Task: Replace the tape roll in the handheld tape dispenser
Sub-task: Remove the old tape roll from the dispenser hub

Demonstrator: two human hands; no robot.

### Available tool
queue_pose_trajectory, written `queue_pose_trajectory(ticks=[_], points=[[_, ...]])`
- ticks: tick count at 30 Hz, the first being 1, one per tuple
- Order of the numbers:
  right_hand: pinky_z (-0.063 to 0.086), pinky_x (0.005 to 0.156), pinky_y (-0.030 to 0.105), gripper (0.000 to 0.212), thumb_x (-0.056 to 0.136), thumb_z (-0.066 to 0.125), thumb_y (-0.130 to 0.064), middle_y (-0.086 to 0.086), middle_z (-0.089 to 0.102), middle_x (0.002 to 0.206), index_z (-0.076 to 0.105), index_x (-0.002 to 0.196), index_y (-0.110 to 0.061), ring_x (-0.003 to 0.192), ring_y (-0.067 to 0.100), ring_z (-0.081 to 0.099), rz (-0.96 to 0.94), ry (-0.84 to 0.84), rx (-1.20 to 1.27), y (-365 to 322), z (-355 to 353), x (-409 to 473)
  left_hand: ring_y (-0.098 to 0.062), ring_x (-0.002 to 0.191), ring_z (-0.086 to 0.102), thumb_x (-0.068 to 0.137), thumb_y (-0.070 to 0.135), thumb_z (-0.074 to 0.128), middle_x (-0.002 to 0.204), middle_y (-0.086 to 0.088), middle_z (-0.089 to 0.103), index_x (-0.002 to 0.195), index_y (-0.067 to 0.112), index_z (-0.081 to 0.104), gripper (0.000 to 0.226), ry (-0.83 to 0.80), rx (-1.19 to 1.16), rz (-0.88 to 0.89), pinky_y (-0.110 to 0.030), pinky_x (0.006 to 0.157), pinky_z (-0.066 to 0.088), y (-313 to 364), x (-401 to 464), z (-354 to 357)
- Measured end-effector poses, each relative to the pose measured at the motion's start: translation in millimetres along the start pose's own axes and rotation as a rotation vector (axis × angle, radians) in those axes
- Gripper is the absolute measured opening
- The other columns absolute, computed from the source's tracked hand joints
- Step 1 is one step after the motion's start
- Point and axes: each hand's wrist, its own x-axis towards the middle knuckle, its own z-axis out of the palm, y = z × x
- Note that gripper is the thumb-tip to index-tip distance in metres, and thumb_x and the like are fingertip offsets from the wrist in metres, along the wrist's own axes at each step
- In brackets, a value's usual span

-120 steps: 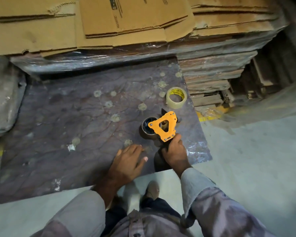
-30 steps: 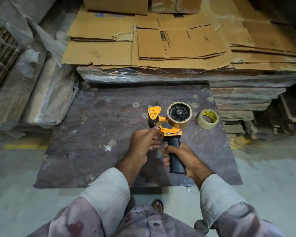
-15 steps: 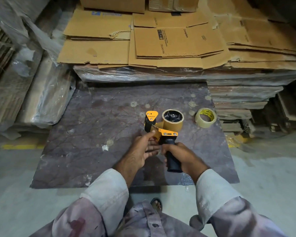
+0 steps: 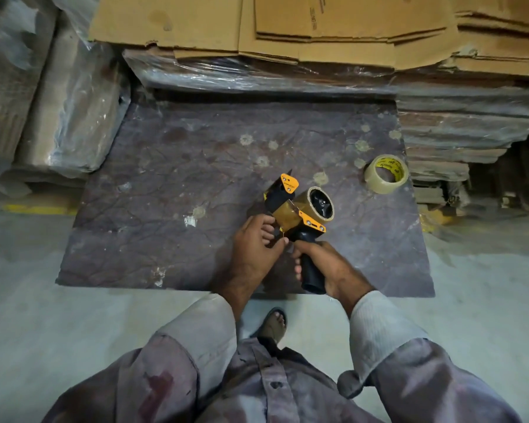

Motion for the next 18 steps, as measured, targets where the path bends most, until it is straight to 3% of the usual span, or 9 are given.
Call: queue_pose_trajectory(ticks=[4, 10, 18], points=[[0.048, 0.045, 0.024, 0.014, 0.087, 0.061, -0.006, 0.007, 0.055, 0.054, 0.059, 0.073, -0.007, 0.043, 0.017, 0.054, 0.004, -0.001, -0.003, 2.1, -2.2, -2.3, -0.012, 0.079, 0.064, 0.073, 0.017, 0.085, 0.098, 0.0, 0.063, 0.094, 0.012, 0.067, 0.029, -0.011, 0.175, 0.282, -0.028, 0.071, 0.058, 6.5, 1.3, -3.8], [0.048, 0.042, 0.022, 0.015, 0.088, 0.059, -0.005, 0.006, 0.053, 0.056, 0.058, 0.073, -0.007, 0.041, 0.015, 0.053, -0.01, -0.003, 0.03, -0.5, -4.2, -7.9, -0.02, 0.083, 0.066, 0.076, 0.022, 0.079, 0.095, -0.003, 0.066, 0.092, 0.01, 0.071, 0.022, -0.055, 0.245, 0.403, -0.038, 0.072, 0.057, 10.8, 10.9, -6.2], [0.048, 0.044, 0.022, 0.013, 0.083, 0.06, -0.003, 0.007, 0.053, 0.057, 0.058, 0.071, -0.007, 0.042, 0.015, 0.053, 0.002, -0.026, 0.054, -2.0, -13.8, -12.7, -0.017, 0.085, 0.066, 0.079, 0.006, 0.078, 0.094, -0.006, 0.069, 0.097, 0.005, 0.076, 0.018, -0.083, 0.238, 0.53, -0.022, 0.077, 0.053, 18.4, 14.0, -10.5]])
